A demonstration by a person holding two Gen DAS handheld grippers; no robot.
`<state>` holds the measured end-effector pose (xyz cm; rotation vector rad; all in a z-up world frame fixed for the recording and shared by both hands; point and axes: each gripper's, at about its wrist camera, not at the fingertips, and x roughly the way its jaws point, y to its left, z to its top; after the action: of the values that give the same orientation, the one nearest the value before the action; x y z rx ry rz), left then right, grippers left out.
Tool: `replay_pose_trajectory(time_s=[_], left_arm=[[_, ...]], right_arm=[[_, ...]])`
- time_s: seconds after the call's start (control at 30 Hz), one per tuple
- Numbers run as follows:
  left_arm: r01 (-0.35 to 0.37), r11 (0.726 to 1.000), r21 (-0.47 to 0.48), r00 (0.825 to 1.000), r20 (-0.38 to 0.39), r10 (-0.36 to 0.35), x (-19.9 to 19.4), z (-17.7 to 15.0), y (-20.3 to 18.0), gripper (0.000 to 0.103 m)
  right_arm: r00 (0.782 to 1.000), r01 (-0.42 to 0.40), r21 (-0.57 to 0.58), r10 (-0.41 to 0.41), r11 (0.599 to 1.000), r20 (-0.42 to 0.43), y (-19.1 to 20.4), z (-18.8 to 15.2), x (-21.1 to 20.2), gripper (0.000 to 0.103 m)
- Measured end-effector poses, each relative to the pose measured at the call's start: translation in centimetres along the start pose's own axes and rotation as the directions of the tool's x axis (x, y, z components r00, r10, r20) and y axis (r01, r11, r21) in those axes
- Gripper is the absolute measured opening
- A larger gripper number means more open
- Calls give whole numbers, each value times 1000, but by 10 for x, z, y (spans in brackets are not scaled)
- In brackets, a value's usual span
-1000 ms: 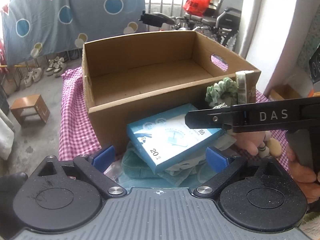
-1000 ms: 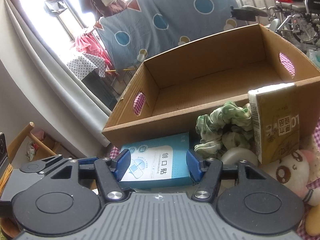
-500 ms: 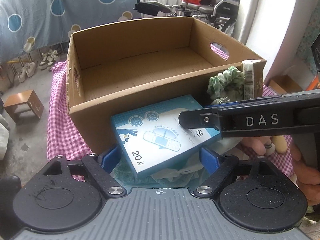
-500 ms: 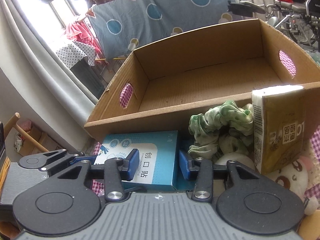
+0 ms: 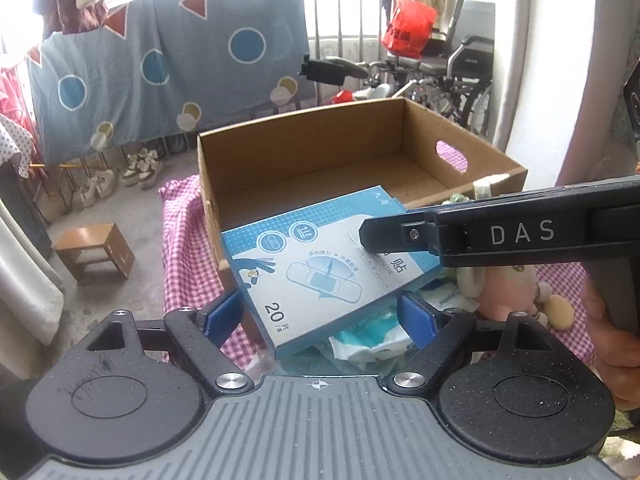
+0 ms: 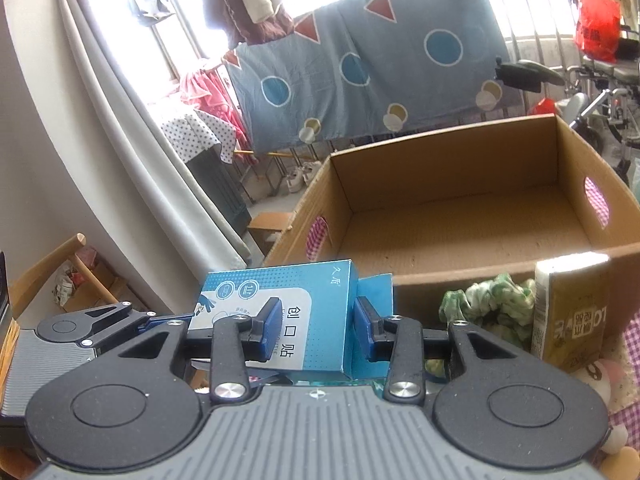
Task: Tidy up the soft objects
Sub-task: 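Lift the bandage box into the cardboard box and open the right gripper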
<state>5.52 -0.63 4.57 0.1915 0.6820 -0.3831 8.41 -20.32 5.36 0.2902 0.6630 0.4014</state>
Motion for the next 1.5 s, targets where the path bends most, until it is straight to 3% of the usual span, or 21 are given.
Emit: replay_pose_trajectory(time_s=[0.17,0.3,0.6,0.77,1.0,1.1,1.3,1.5], left_arm=[[-28,1000,-4,998,63,28,-5,34,7,84],[-10,1000,-15,998,64,11,16,68,19,84],[3,1000,-11,998,-66,-4,111,129,40,84],[-20,1000,17,985,-173,22,171,144,43,84],[-103,990,91,957,-261,124,223,137,43,88],[-149,982,120,947,-270,177,230,135,42,94],[-162,982,100,949,-256,182,210,144,47,97],[-159,986,42,966,-197,165,164,156,61,101]], right_arm=[[997,-39,-45,42,998,66,11,28,-10,42],[995,-60,-62,65,996,75,5,66,-2,42],[992,-66,79,74,995,-106,-59,157,80,42],[975,-31,190,71,981,-209,-106,184,143,42],[950,14,297,80,955,-302,-152,188,217,42],[940,25,340,94,940,-329,-163,179,243,41],[916,66,384,97,921,-390,-177,157,273,41],[898,110,354,60,929,-436,-174,155,274,42]])
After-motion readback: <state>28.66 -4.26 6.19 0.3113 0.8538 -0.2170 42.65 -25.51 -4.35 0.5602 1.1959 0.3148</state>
